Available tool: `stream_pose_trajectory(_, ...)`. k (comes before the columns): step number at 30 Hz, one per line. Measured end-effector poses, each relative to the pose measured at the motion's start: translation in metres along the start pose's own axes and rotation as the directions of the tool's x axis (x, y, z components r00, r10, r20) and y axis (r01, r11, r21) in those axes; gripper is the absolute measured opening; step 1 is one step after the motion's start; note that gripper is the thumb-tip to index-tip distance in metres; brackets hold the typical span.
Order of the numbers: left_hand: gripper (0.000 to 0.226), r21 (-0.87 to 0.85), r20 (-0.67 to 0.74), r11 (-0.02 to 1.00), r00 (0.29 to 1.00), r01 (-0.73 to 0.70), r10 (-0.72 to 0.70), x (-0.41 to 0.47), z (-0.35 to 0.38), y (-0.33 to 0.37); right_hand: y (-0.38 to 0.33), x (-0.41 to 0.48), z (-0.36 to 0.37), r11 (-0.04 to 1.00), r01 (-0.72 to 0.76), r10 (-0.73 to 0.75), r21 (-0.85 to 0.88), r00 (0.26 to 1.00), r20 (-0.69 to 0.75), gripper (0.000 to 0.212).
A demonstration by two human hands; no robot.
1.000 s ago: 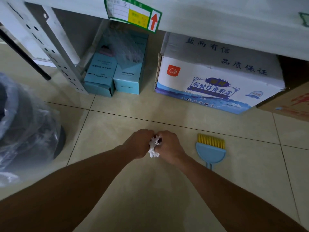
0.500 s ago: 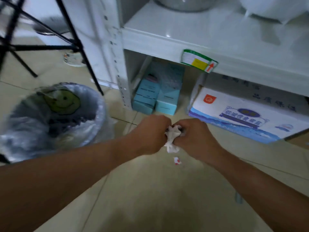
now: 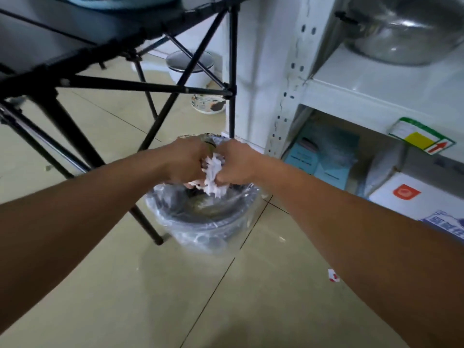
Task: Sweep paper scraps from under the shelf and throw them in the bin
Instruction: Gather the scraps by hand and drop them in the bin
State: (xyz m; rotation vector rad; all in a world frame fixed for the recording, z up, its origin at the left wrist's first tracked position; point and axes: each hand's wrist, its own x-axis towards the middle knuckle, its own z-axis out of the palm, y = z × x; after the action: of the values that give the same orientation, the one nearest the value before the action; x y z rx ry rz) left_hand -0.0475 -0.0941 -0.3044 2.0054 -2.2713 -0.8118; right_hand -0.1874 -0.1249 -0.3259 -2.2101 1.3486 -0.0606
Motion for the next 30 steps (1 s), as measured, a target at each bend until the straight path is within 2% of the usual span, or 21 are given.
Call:
stream_pose_trajectory(2,0.040,-0.004,0.117,0.999,0.992,0.035,-0.034,0.005,0.001,-0.003,0.000,0.000,0.003,0.998,-0.040,0.048,-0.050,0.985,0.163,0.052)
stream_pose_trajectory(3,0.044,0.011,0.133,0.999,0.990,0.039,-0.040,0.007,0.000,-0.002,0.002,-0.002,0.003,0.997,-0.064,0.070,-0.038,0.978,0.195,0.066)
stream_pose_trajectory(6,0.026,0.034,0.096,0.999,0.995,0.024,-0.027,0.013,-0.005,0.002,0.009,-0.006,0.002,0.997,-0.065,0.058,0.047,0.988,0.142,0.080)
stream_pose_trajectory(8,0.023,0.027,0.058,1.000,0.998,0.009,-0.011,0.015,-0.006,0.005,0.014,-0.008,-0.001,0.987,-0.076,0.060,0.138,0.992,0.112,0.075)
stream_pose_trajectory(12,0.015,0.040,0.018,0.999,1.000,0.004,-0.004,0.019,-0.005,0.009,0.029,-0.011,-0.005,0.927,-0.069,0.083,0.368,0.996,-0.024,0.040)
stream_pose_trajectory(15,0.017,0.052,-0.063,0.998,0.997,-0.038,0.041,0.016,-0.005,0.021,0.042,-0.031,-0.015,0.874,-0.041,0.118,0.485,0.985,-0.130,0.032)
stream_pose_trajectory(18,0.016,0.040,-0.100,0.992,0.988,-0.117,0.120,0.008,0.001,0.051,0.067,-0.064,-0.029,0.695,0.010,0.180,0.719,0.965,-0.188,0.021)
stream_pose_trajectory(20,0.015,0.063,-0.105,0.981,0.976,-0.183,0.189,0.003,0.010,0.077,0.095,-0.089,-0.035,0.610,0.021,0.235,0.792,0.950,-0.207,0.018)
stream_pose_trajectory(22,0.012,0.015,-0.059,0.971,0.969,-0.239,0.239,0.000,0.025,0.103,0.130,-0.116,-0.032,0.635,-0.016,0.293,0.773,0.930,-0.221,0.014)
stream_pose_trajectory(24,0.013,-0.022,0.021,0.956,0.956,-0.292,0.292,0.002,0.049,0.126,0.172,-0.143,-0.015,0.714,-0.118,0.350,0.690,0.914,-0.205,0.010)
stream_pose_trajectory(27,0.013,-0.003,0.141,0.941,0.931,-0.339,0.336,0.010,0.094,0.143,0.229,-0.173,0.035,0.843,-0.314,0.410,0.437,0.901,-0.142,0.008)
stream_pose_trajectory(30,0.009,-0.037,0.285,0.950,0.908,-0.310,0.307,0.021,0.148,0.160,0.274,-0.201,0.085,0.836,-0.470,0.496,0.283,0.868,-0.025,0.015)
